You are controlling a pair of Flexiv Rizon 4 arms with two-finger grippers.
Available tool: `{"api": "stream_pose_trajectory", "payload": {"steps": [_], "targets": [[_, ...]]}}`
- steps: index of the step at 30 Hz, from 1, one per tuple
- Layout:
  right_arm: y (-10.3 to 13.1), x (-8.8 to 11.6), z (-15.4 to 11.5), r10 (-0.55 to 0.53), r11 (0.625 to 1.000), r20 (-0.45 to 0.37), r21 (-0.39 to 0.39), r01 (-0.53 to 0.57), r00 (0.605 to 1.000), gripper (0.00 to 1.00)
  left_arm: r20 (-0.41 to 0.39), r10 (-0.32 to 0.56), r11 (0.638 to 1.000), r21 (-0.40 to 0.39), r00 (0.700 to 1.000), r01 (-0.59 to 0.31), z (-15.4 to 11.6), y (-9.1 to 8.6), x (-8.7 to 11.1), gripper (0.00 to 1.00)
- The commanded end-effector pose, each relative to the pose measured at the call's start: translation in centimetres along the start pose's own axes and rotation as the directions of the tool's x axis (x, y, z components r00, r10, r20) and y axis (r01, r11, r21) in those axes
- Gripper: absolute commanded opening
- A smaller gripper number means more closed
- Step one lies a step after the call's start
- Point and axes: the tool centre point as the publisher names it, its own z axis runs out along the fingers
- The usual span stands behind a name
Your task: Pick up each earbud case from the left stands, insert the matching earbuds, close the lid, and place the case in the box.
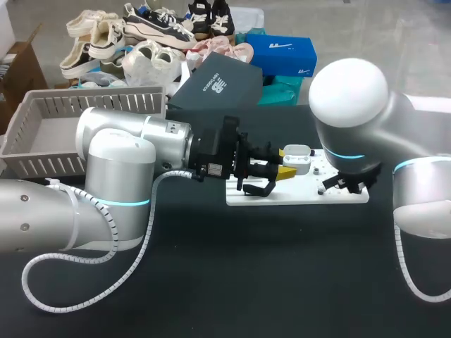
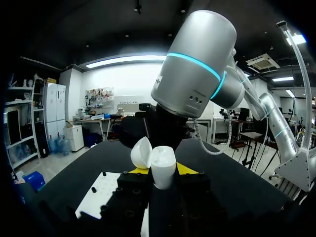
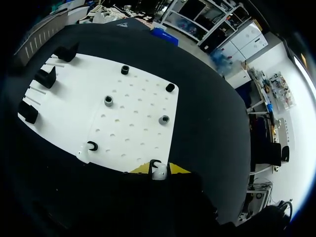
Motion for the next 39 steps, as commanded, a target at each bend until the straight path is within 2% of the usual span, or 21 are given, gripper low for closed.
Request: {"api": "stream_pose_trajectory", "payload": {"steps": [1, 11, 16, 21, 30, 39], "targets": [[-0.3, 0.5, -0.9, 0.003, 1.0, 0.014, 0.0, -0.003, 1.0, 0.0, -0.001, 0.0, 1.0, -0.001, 1.0, 0.0, 0.0, 0.0, 0.0, 0.0], [-2.3, 0.9, -5.4, 0.052, 0.999, 0.12, -0.016, -0.051, 0.991, 0.0, -0.001, 0.0, 1.0, -0.001, 1.0, 0.0, 0.0, 0.0, 0.0, 0.0], [-3.6, 1.0, -9.4, 0.098, 0.994, 0.216, -0.066, -0.086, 0.971, 0.0, -0.001, 0.0, 1.0, -0.001, 1.0, 0.0, 0.0, 0.0, 0.0, 0.0], [-3.9, 1.3, -13.2, 0.104, 0.991, 0.289, -0.116, -0.073, 0.952, 0.0, -0.001, 0.0, 1.0, -0.001, 1.0, 0.0, 0.0, 0.0, 0.0, 0.0], [-1.7, 1.8, -19.2, 0.041, 0.982, 0.362, -0.186, 0.029, 0.931, 0.0, -0.001, 0.0, 1.0, -0.001, 1.0, 0.0, 0.0, 0.0, 0.0, 0.0], [1.4, 1.7, -21.6, -0.062, 0.969, 0.371, -0.199, 0.145, 0.926, 0.0, -0.001, 0.0, 1.0, -0.001, 1.0, 0.0, 0.0, 0.0, 0.0, 0.0]]}}
